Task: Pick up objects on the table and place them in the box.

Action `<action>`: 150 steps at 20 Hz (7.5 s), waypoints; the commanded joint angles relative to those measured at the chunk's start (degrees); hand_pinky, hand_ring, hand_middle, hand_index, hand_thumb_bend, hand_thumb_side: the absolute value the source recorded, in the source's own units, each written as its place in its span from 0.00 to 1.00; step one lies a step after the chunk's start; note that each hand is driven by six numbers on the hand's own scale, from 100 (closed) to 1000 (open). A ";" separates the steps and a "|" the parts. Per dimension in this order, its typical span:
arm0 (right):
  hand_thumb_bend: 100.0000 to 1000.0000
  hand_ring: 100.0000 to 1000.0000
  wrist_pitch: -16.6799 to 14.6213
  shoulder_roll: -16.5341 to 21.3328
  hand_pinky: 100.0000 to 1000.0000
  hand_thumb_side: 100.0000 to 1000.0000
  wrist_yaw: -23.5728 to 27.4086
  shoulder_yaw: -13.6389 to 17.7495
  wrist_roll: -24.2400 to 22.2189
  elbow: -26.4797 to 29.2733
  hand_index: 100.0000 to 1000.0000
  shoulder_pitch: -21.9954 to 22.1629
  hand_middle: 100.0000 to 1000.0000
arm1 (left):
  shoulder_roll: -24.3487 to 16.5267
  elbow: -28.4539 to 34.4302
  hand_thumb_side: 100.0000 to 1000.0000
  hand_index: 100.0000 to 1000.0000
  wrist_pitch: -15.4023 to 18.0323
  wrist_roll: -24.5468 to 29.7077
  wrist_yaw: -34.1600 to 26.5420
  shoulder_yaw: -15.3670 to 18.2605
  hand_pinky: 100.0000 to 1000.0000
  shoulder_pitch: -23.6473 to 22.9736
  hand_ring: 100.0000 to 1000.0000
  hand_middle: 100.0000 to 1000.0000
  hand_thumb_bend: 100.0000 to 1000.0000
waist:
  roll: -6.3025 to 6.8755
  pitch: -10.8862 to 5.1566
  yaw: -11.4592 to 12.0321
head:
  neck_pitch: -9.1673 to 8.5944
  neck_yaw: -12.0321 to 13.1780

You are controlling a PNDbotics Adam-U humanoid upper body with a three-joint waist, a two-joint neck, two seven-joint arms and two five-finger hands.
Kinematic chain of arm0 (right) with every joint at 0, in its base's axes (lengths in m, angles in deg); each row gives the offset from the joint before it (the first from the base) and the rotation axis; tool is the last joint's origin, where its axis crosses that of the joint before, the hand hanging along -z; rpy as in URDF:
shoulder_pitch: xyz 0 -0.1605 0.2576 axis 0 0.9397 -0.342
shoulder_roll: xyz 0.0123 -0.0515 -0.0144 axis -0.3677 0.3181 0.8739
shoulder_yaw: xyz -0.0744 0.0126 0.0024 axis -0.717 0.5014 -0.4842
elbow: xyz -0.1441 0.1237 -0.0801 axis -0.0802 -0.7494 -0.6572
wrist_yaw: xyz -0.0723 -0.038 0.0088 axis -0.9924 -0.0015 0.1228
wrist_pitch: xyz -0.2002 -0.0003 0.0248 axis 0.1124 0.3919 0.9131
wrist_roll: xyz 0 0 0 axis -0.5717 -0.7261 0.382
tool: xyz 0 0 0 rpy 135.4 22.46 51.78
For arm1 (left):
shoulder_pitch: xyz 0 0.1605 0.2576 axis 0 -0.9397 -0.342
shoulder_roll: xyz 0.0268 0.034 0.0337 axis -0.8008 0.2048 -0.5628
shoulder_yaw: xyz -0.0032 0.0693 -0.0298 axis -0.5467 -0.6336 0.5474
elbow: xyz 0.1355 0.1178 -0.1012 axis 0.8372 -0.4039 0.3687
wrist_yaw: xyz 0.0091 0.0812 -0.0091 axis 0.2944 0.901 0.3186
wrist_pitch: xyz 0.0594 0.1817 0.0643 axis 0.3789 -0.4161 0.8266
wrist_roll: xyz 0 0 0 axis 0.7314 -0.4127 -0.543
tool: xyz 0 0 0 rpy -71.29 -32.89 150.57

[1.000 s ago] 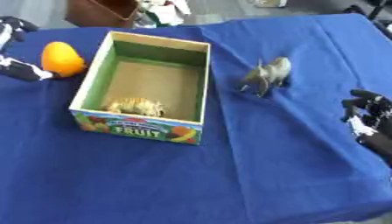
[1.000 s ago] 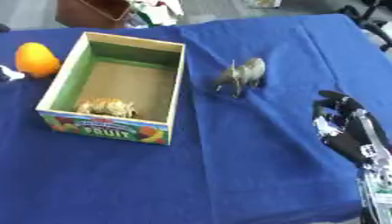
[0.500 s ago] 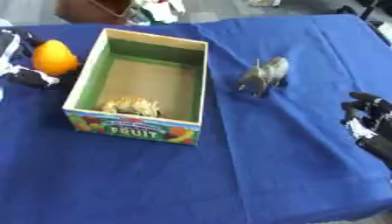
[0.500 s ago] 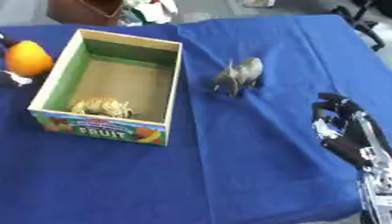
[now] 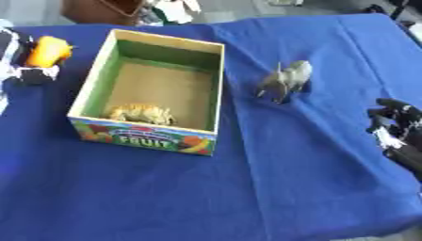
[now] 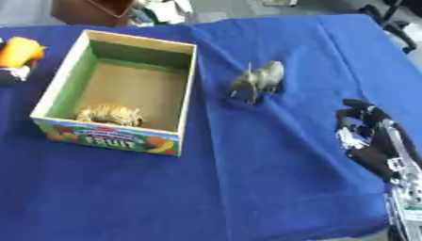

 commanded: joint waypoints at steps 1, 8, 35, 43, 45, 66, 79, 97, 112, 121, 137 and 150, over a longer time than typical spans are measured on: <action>0.00 0.77 0.22 1.16 0.55 0.19 0.17 0.33 -0.03 0.85 0.80 -0.27 0.55 | -3.32 5.94 0.05 0.36 0.07 -0.50 -1.93 0.75 0.46 0.70 0.26 0.19 0.18 | 0.20 -1.58 0.15 | -0.44 -0.27; 0.00 0.77 0.52 1.27 0.55 0.19 0.14 0.31 -0.13 1.11 0.80 -0.08 0.55 | -5.18 20.62 0.04 0.37 1.82 2.77 -5.03 -1.49 0.48 0.80 0.27 0.20 0.19 | 0.55 -2.31 0.31 | -0.33 -0.25; 0.00 0.77 0.63 0.75 0.55 0.19 0.16 0.05 -0.54 1.20 0.80 -0.06 0.55 | 1.61 16.49 0.10 0.48 10.43 21.04 4.37 -12.38 0.55 2.94 0.38 0.33 0.36 | 0.52 -2.04 -0.48 | -0.30 0.10; 0.00 0.78 0.72 0.80 0.55 0.19 0.05 0.29 -0.33 1.16 0.80 0.06 0.55 | 1.54 18.87 0.32 0.78 9.76 19.53 2.70 -9.65 0.69 1.96 0.68 0.72 0.99 | 0.54 -1.96 -0.16 | -0.30 -0.29; 0.00 0.78 0.72 0.89 0.55 0.19 0.02 0.33 -0.26 1.14 0.80 0.10 0.55 | 1.11 20.43 0.33 0.80 9.38 18.94 0.89 -8.17 0.70 1.17 0.70 0.74 1.00 | 0.58 -1.97 -0.03 | -0.30 -0.31; 0.00 0.78 -8.08 17.94 0.57 0.00 -6.92 -2.42 0.55 -8.04 0.80 -15.44 0.61 | 1.27 43.18 0.12 0.74 -0.86 6.59 -16.61 9.48 0.59 -18.50 0.60 0.65 0.84 | -0.64 -2.47 5.68 | 0.37 -3.18; 0.33 0.91 -20.22 28.43 0.72 0.00 -14.01 -11.34 -5.27 -25.81 0.87 -29.68 0.78 | 6.65 50.42 0.13 0.74 -0.78 -3.97 -25.80 11.55 0.58 -32.92 0.58 0.63 0.84 | -1.28 -3.01 8.01 | 1.29 -2.62; 0.35 0.90 -34.73 23.55 0.72 0.00 -31.62 -11.21 -2.67 -41.64 0.87 -36.17 0.78 | 9.52 50.50 0.13 0.74 -0.91 -3.58 -25.11 11.42 0.57 -34.52 0.57 0.62 0.84 | -1.15 -2.35 9.63 | 1.32 -3.29; 0.35 0.89 -33.41 17.03 0.70 0.00 -46.20 -10.30 7.19 -48.72 0.85 -37.21 0.75 | 10.70 49.37 0.14 0.74 -1.03 -2.41 -24.82 10.89 0.57 -34.48 0.57 0.61 0.84 | -0.98 -2.13 10.21 | 1.41 -3.73; 0.32 0.88 -33.03 14.77 0.69 0.00 -52.48 -9.70 11.80 -51.02 0.85 -37.84 0.74 | 11.02 49.34 0.14 0.74 -1.00 -1.76 -24.76 10.58 0.57 -34.25 0.57 0.61 0.84 | -0.76 -2.10 10.50 | 1.35 -3.92; 0.00 0.40 -30.98 15.56 0.40 0.00 -51.25 -8.56 21.79 -49.09 0.38 -37.47 0.17 | 11.11 49.11 0.13 0.74 -1.10 -1.19 -24.75 10.35 0.57 -34.22 0.57 0.61 0.84 | -0.52 -2.27 10.33 | 1.29 -3.74; 0.00 0.32 -30.87 17.87 0.34 0.00 -37.79 -8.79 14.25 -39.61 0.31 -40.34 0.09 | 10.99 49.11 0.13 0.74 -0.98 -0.44 -24.78 10.23 0.57 -34.59 0.57 0.62 0.84 | -0.70 -2.82 10.26 | 1.49 -3.76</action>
